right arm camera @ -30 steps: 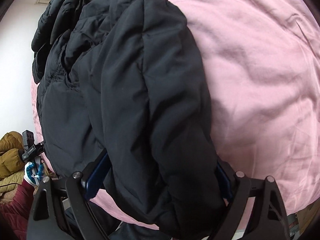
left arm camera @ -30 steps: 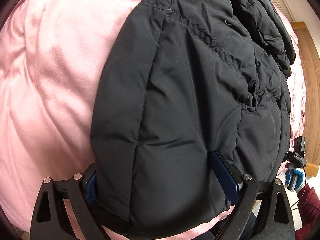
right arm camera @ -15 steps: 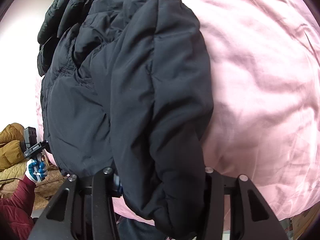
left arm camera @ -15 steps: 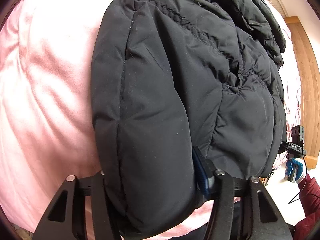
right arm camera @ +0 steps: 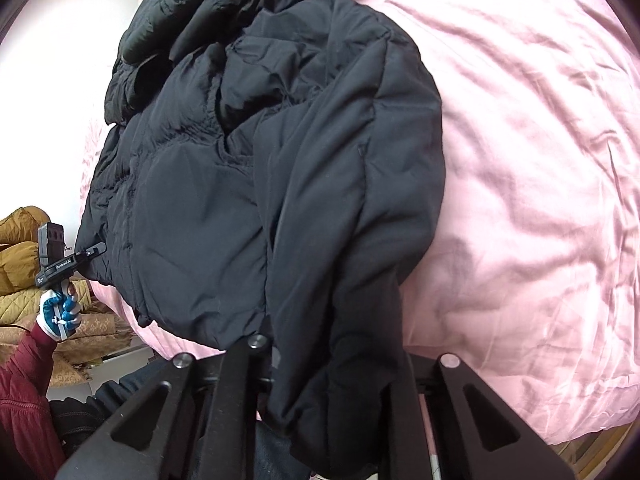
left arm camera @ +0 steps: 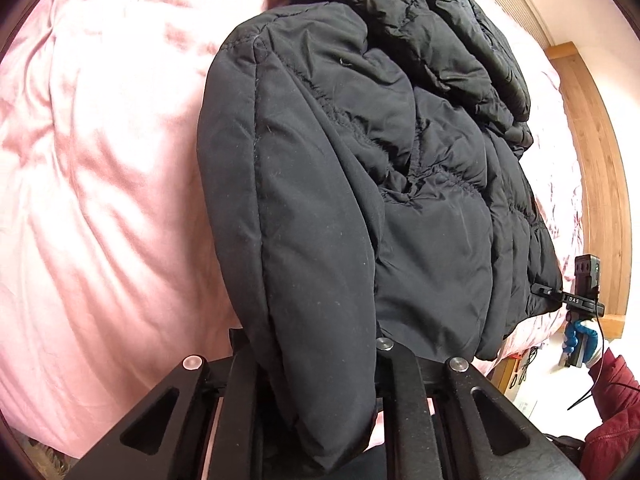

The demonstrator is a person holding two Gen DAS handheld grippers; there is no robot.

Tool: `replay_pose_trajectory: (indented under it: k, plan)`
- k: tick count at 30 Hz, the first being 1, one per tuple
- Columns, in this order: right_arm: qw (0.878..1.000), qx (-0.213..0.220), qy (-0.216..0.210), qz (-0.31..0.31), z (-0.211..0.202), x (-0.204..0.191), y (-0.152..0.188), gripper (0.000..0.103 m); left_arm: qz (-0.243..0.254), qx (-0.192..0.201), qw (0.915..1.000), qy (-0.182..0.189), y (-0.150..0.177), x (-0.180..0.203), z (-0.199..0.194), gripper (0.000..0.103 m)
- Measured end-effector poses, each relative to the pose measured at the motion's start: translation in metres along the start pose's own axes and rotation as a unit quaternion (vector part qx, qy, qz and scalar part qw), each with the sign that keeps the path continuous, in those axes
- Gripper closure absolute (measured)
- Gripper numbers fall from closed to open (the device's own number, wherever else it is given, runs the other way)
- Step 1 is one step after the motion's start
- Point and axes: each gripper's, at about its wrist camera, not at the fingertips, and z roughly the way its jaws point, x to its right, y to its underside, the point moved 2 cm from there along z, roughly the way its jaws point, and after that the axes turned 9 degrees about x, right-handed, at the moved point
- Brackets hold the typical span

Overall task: Fold large clothes
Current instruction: 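Lift the side edge with both tools and fold it over the coat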

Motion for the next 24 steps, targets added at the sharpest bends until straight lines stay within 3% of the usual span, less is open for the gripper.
replay_pose_trajectory:
  k: [13,24]
  plan:
    - [0.996,0.077,-0.023,-0.032,-0.065,-0.012,-0.027,0.09,0.021,0.094,0.9952,0.02,-0.054,-0.001,-0.066,0.09]
    - [0.982,0.179,-0.05,-0.035,-0.121,-0.025,-0.087,0.091,0.025,0.184,0.9813,0.052,-0.118,0.023,-0.113,0.09]
